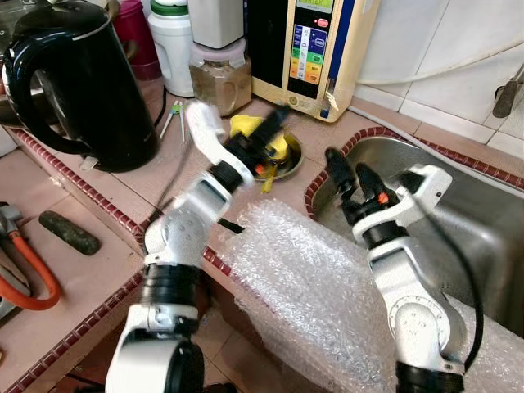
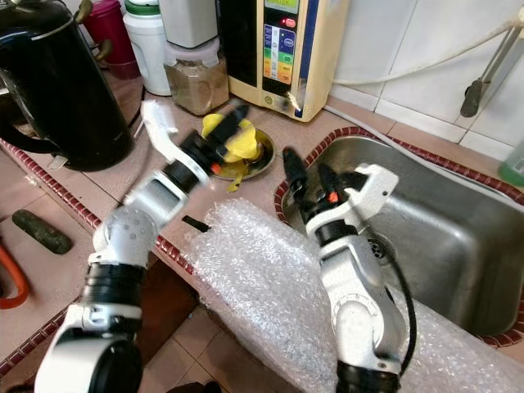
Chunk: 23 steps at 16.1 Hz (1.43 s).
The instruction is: Kitchen organization
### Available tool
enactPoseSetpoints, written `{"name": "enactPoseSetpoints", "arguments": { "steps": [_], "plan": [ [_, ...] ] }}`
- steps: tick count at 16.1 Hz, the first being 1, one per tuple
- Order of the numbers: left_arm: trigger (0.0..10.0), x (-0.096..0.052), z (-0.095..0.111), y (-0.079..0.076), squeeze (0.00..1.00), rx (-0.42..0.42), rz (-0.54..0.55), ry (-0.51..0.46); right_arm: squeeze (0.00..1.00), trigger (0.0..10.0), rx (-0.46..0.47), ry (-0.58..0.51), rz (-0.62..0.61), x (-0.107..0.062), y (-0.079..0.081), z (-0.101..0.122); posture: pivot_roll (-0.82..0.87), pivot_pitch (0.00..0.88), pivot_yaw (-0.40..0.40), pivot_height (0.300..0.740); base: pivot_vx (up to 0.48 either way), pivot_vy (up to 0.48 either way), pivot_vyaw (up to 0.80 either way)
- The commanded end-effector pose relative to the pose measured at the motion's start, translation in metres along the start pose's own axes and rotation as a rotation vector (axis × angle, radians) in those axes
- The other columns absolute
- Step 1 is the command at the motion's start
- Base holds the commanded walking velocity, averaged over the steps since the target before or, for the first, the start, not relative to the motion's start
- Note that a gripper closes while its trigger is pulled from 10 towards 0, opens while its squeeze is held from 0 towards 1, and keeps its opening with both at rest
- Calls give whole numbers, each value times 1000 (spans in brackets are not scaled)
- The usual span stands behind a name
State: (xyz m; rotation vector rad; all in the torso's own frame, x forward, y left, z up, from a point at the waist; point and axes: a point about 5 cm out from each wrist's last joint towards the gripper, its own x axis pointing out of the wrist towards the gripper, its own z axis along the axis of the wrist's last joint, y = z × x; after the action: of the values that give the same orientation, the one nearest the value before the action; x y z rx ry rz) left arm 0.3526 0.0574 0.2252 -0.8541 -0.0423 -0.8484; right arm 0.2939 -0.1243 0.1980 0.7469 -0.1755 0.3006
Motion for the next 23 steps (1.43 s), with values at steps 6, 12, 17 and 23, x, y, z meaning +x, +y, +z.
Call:
{"name": "enactPoseSetpoints", "arguments": {
  "steps": [6, 12, 17, 23],
  "plan": [
    [0, 3, -14, -27, 0, -60, -126, 76, 0, 10000, 196, 4, 7, 16, 8, -10, 9, 102, 44, 740, 0, 0, 0],
    [0, -1, -18, -27, 0, -54, -97, 87, 0, 10000, 199, 13, 18, 26, 1, -13, 20, 99, 47, 740, 0, 0, 0],
    [0, 0, 1, -11, 0, -1, -26, 27, 0, 10000, 171, 50, 80, 2, -12, -6, 12, 93, 51, 740, 0, 0, 0],
    [0, 2, -21, -30, 0, -37, -129, 119, 0, 10000, 348, -42, 260, 15, 13, 8, 23, 87, 55, 740, 0, 0, 0]
  ]
}}
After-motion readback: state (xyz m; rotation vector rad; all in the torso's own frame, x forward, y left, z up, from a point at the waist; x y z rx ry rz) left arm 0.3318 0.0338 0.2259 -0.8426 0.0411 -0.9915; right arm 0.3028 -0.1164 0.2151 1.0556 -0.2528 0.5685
